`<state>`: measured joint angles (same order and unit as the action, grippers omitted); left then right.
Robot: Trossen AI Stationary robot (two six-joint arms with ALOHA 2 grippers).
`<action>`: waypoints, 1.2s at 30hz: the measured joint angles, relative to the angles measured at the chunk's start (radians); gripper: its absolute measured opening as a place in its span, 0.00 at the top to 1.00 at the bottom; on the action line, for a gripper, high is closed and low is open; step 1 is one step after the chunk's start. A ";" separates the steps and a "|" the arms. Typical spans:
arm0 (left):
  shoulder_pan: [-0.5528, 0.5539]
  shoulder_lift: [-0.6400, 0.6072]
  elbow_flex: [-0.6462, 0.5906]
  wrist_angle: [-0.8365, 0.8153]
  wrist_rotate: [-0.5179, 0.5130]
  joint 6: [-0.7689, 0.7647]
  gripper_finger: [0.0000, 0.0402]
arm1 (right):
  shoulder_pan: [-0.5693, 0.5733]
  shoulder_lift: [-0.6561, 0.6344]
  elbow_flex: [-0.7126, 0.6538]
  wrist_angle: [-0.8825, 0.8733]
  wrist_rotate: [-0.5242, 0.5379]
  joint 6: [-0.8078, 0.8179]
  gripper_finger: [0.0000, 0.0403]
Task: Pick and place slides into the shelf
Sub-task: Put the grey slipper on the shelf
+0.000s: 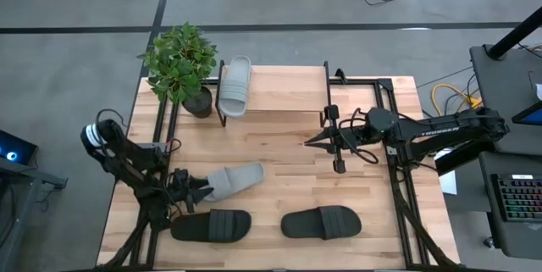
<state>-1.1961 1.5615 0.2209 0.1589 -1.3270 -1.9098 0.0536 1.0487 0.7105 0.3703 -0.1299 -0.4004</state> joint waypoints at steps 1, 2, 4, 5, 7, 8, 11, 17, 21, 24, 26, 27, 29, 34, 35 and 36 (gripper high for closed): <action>0.000 0.010 -0.001 0.015 -0.012 0.001 0.51 | 0.000 0.000 0.000 0.000 0.000 0.000 0.98; 0.001 0.019 -0.001 0.029 -0.024 0.001 0.51 | 0.000 0.000 0.000 0.000 0.000 0.000 0.98; 0.004 0.026 -0.001 0.044 -0.047 -0.002 0.51 | 0.000 0.000 0.000 0.000 0.000 0.000 0.98; 0.006 0.028 -0.001 0.049 -0.057 -0.005 0.51 | 0.000 0.000 0.000 0.000 0.000 0.000 0.98; 0.012 0.019 -0.001 0.055 -0.069 -0.015 0.51 | 0.000 0.000 0.000 0.000 0.000 0.000 0.98; 0.016 0.013 -0.001 0.058 -0.069 -0.017 0.51 | 0.000 0.000 0.000 0.000 0.000 0.000 0.98; 0.031 -0.010 0.002 0.063 -0.065 -0.022 0.51 | 0.000 0.000 0.000 0.001 0.000 0.000 0.98; 0.056 -0.070 0.000 0.069 -0.020 -0.029 0.51 | 0.000 0.000 0.000 0.001 0.000 0.000 0.98; 0.081 -0.118 -0.001 0.068 0.041 -0.028 0.51 | 0.000 0.000 0.000 0.000 0.000 0.000 0.98; 0.107 -0.162 -0.007 0.071 0.073 -0.034 0.51 | 0.000 0.000 0.000 0.001 0.000 0.000 0.98; 0.127 -0.189 -0.013 0.069 0.080 -0.034 0.51 | 0.000 0.000 0.000 0.001 0.000 0.000 0.98; 0.139 -0.201 -0.015 0.068 0.082 -0.033 0.51 | 0.000 0.000 0.000 0.000 0.000 0.000 0.98; 0.163 -0.224 -0.018 0.067 0.096 -0.029 0.51 | 0.000 0.000 0.000 0.000 0.000 0.000 0.98; 0.223 -0.236 -0.020 0.060 0.196 0.015 0.51 | 0.000 0.000 0.000 0.001 0.000 0.000 0.98; 0.233 -0.232 -0.020 0.060 0.211 0.029 0.52 | 0.000 0.000 0.000 0.001 0.000 0.000 0.98; 0.240 -0.227 -0.020 0.061 0.223 0.038 0.54 | 0.000 0.000 0.000 0.001 0.000 0.000 0.98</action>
<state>-0.9559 1.3345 0.2012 0.2195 -1.1041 -1.8720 0.0536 1.0489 0.7105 0.3710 -0.1299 -0.4007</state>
